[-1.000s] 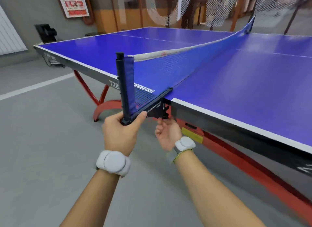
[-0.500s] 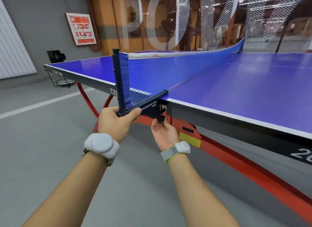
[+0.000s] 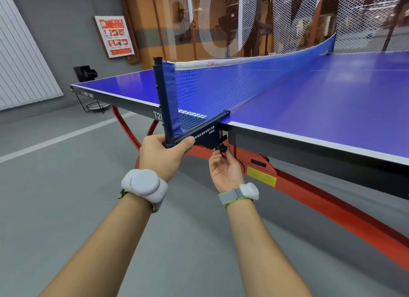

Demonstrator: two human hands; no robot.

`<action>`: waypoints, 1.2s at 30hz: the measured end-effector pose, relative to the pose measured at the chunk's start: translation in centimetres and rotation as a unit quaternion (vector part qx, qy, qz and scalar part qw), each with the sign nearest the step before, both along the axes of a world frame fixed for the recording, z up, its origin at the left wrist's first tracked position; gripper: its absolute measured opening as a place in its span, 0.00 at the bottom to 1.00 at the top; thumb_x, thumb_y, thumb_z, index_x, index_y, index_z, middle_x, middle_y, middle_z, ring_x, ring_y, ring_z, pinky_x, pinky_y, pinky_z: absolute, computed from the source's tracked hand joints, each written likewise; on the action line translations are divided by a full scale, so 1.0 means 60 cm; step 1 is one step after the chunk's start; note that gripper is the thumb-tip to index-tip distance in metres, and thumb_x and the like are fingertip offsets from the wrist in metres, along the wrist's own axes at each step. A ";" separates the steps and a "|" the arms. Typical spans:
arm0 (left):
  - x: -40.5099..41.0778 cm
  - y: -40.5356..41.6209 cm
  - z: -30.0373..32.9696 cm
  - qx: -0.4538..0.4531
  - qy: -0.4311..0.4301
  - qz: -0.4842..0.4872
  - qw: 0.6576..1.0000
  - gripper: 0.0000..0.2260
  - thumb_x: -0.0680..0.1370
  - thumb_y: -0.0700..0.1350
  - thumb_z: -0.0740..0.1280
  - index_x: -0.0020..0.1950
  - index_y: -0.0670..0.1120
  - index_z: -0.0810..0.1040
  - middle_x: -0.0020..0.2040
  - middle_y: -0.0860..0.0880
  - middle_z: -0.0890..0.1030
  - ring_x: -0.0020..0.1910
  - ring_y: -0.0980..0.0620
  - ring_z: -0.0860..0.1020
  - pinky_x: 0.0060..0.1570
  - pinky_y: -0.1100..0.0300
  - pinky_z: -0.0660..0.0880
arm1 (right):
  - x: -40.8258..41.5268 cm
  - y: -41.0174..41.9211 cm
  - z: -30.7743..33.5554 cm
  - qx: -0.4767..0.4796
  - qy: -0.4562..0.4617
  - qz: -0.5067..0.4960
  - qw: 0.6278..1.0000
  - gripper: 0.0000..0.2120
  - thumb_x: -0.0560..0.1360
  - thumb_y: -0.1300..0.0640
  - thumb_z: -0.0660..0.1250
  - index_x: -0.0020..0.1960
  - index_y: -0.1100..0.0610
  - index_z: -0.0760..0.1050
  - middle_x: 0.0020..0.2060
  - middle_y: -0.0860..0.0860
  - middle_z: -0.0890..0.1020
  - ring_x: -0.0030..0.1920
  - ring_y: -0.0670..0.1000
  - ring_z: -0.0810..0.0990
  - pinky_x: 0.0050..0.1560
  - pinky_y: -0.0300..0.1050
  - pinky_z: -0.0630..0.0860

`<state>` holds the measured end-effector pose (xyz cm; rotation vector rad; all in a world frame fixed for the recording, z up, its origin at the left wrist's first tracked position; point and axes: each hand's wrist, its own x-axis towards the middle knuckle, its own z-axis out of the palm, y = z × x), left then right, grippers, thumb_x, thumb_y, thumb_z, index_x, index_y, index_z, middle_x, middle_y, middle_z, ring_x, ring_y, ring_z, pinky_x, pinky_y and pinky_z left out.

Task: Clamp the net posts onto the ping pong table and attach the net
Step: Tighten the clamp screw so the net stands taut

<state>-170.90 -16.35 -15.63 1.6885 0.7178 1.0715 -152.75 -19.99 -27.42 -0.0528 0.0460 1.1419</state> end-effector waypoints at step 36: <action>0.022 -0.002 0.002 0.011 0.014 0.022 1.000 0.14 0.61 0.54 0.79 0.41 0.46 0.88 0.46 0.32 0.88 0.50 0.30 0.88 0.59 0.30 0.82 | 0.017 -0.007 0.009 0.062 0.002 0.085 0.994 0.10 0.69 0.64 0.76 0.48 0.67 0.82 0.42 0.58 0.79 0.33 0.49 0.78 0.22 0.33 0.74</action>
